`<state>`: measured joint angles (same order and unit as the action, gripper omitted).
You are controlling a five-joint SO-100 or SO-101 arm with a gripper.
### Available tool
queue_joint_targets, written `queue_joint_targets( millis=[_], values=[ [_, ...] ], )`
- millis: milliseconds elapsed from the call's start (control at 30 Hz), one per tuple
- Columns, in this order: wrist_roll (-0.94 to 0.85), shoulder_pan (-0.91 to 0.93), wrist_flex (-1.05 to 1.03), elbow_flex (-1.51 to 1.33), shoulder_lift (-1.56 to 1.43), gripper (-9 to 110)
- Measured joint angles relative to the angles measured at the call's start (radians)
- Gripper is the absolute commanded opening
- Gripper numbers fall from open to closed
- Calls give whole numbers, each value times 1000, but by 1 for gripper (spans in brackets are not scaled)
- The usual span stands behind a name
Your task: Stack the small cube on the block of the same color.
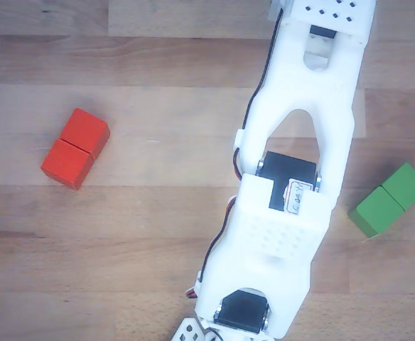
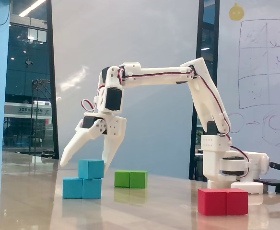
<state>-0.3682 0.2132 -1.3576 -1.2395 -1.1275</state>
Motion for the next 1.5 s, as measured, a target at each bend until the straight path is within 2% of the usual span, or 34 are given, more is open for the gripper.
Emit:
queue_joint_targets(
  millis=[233,833,1067,1267,1500],
  values=[
    [0,38,0,0,0,42],
    [0,278,0,0,0,42],
    [0,307,0,-11,-64,42],
    [0,288,0,-245,-327,42],
    [0,92,0,-684,-756,42]
  ],
)
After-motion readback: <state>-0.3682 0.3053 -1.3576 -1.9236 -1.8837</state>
